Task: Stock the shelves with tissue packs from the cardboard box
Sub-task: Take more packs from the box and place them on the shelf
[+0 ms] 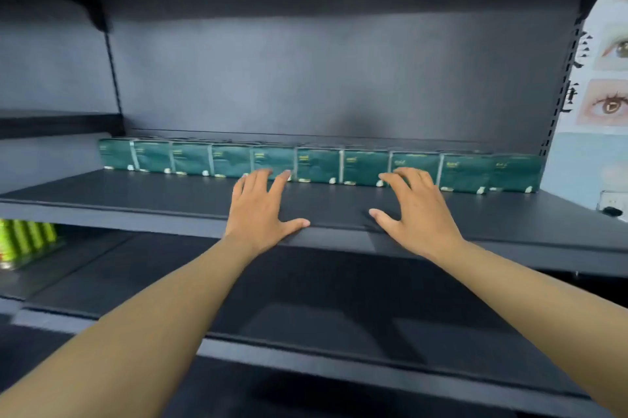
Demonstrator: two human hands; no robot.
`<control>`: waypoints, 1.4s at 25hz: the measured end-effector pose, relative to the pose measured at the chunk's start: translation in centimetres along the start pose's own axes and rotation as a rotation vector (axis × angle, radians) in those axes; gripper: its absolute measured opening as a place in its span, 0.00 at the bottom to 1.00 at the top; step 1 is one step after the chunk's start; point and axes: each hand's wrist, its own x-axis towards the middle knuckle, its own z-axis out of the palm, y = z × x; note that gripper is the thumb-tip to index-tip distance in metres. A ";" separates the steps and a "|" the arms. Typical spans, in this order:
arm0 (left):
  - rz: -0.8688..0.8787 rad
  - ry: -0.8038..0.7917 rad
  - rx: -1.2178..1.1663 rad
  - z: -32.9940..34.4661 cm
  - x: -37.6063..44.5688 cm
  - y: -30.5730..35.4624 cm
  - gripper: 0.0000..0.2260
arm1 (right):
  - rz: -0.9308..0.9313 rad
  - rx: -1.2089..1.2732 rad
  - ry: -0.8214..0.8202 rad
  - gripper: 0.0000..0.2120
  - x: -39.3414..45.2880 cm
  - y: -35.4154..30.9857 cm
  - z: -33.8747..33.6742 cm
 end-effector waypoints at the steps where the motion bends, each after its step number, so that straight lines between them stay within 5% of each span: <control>1: 0.012 -0.009 -0.013 -1.4 -2.1 -2.8 0.42 | 0.020 0.008 0.000 0.28 -1.1 -3.3 0.4; 6: -0.031 -0.143 -0.018 -5.3 -13.3 -15.7 0.41 | 0.105 0.110 -0.076 0.28 -6.3 -18.2 4.4; 11: -0.204 -0.350 -0.061 -2.2 -22.0 -24.0 0.42 | 0.115 0.130 -0.260 0.28 -11.6 -26.0 11.2; 20: -0.363 -0.742 -0.167 8.3 -34.7 -31.6 0.43 | 0.262 0.232 -0.640 0.28 -19.9 -29.8 25.7; 28: -0.361 -0.913 -0.259 15.6 -39.4 -34.3 0.42 | 0.462 0.179 -0.709 0.30 -22.5 -32.2 33.8; 35: -0.536 -1.053 -0.437 20.6 -43.7 -30.8 0.43 | 0.483 0.126 -0.772 0.30 -24.6 -31.1 38.7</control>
